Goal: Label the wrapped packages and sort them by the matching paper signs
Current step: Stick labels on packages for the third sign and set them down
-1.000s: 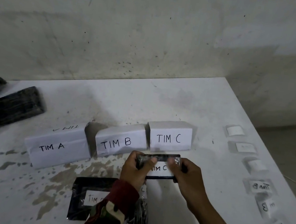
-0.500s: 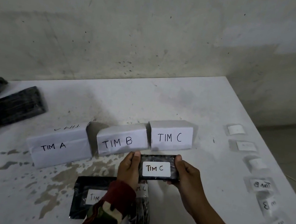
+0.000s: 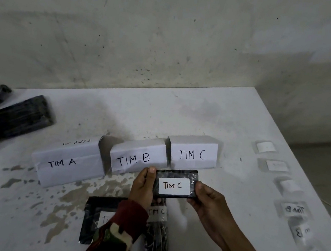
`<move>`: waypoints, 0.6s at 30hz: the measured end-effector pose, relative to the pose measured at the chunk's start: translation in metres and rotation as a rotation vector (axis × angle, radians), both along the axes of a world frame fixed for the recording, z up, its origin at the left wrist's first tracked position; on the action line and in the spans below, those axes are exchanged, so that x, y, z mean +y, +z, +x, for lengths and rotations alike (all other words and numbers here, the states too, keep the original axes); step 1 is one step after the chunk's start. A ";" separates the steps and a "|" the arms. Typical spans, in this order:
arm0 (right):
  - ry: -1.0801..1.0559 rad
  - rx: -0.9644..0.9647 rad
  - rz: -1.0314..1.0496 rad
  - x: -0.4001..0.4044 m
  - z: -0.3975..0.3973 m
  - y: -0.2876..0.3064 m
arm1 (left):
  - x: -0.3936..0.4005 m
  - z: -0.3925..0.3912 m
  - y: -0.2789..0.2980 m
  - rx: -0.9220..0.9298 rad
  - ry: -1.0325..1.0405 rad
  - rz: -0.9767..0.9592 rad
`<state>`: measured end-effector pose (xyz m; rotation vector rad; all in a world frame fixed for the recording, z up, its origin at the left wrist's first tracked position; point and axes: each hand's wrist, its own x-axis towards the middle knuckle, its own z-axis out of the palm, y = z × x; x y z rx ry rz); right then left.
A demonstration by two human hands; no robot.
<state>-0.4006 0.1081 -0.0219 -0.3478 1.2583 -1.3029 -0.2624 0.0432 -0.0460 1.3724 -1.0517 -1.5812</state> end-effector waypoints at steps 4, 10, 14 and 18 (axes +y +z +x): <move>-0.051 -0.109 0.012 0.000 0.005 -0.003 | -0.002 0.000 0.002 -0.017 0.037 0.005; -0.193 -0.220 0.081 -0.004 0.010 -0.006 | -0.001 -0.001 0.002 -0.055 0.032 0.016; -0.178 -0.172 0.099 -0.006 0.008 -0.005 | -0.001 -0.001 0.002 -0.086 0.034 0.008; -0.066 0.091 0.047 -0.006 0.003 0.000 | -0.002 0.002 0.002 -0.089 0.046 -0.028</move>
